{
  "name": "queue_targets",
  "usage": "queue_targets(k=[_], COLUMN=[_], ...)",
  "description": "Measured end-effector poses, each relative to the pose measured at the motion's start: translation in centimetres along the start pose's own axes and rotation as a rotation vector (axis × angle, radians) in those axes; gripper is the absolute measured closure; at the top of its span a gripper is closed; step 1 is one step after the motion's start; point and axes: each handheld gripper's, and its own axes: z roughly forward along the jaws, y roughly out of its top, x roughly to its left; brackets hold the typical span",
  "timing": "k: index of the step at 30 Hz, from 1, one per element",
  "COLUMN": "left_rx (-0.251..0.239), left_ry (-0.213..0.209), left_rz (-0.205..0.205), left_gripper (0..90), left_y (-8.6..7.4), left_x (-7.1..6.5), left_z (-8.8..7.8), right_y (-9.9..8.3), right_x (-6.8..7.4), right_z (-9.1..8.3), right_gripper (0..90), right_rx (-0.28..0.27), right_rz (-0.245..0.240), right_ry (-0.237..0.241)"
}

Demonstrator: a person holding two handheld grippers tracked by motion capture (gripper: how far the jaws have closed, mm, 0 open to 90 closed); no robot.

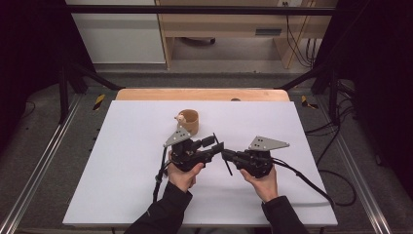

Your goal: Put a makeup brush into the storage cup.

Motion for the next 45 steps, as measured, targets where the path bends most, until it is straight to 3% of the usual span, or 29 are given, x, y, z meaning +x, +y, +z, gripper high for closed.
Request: queue_targets(k=[19, 45], left_rx=[-0.022, -0.025], left_ry=[0.011, 0.009], left_rz=[-0.024, -0.037], left_gripper=[73.3, 84.4], left_y=[-0.48, -0.69], left_x=[-0.22, -0.67], left_z=[0.25, 0.36], right_y=[-0.01, -0.06], right_x=[0.02, 0.09], right_z=[0.02, 0.18], right_gripper=[85.8, 85.7], right_rx=[0.001, 0.008], right_rz=[0.000, 0.001], right_ry=[0.006, 0.015])
